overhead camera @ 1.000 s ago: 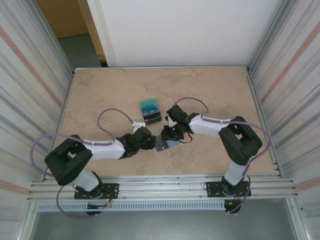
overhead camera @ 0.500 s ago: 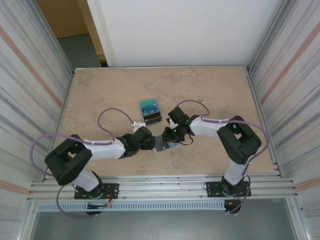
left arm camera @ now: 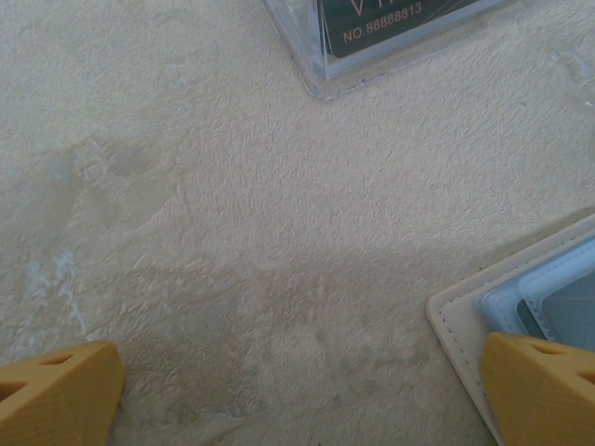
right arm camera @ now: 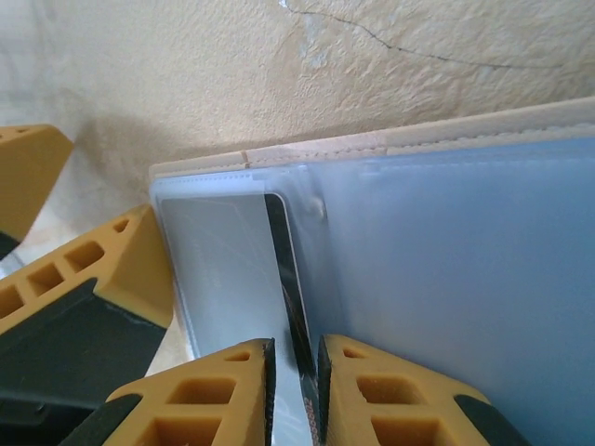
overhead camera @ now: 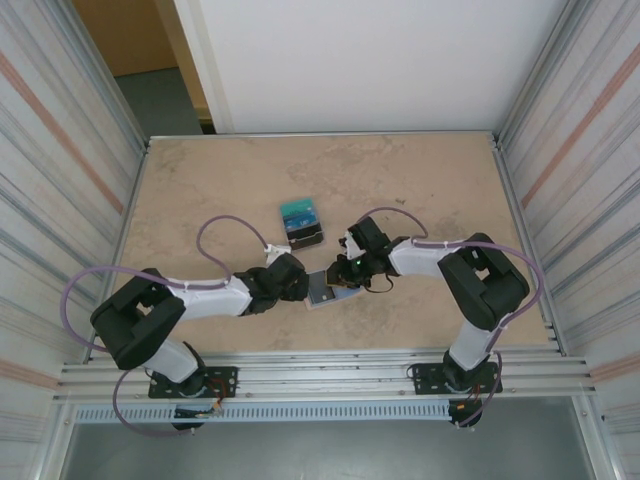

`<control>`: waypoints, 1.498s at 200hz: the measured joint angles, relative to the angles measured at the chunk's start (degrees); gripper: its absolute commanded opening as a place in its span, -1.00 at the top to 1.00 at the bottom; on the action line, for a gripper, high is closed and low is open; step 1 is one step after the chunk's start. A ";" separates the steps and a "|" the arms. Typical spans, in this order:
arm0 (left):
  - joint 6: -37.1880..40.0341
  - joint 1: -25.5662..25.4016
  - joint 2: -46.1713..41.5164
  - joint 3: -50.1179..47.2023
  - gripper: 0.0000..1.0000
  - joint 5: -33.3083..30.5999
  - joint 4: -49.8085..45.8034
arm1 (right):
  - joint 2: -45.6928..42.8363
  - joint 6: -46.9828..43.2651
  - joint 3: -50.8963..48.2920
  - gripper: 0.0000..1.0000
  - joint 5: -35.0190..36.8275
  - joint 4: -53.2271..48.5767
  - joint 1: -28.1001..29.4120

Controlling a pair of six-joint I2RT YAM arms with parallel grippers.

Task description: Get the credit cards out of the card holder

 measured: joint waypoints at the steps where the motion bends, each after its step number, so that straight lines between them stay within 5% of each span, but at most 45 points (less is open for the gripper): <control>1: 0.02 0.00 0.02 0.04 -0.97 0.00 -0.04 | -0.04 0.04 -0.07 0.58 -0.13 0.09 -0.07; 66: 0.39 0.00 0.55 1.18 -0.97 -0.83 -1.38 | -0.57 3.15 -2.58 0.54 -4.96 7.37 -1.64; 138: 0.44 0.00 0.55 1.29 -0.97 -0.87 -1.57 | -0.66 -1.20 1.90 0.42 4.79 -3.48 2.23; 228: 0.44 0.00 0.92 1.79 -0.97 -1.07 -1.81 | -0.63 -2.47 2.47 0.47 6.40 -5.35 3.32; 299: 0.46 0.00 1.77 2.34 -0.97 -2.34 -2.01 | -0.63 0.76 -1.22 0.54 -2.86 4.11 0.57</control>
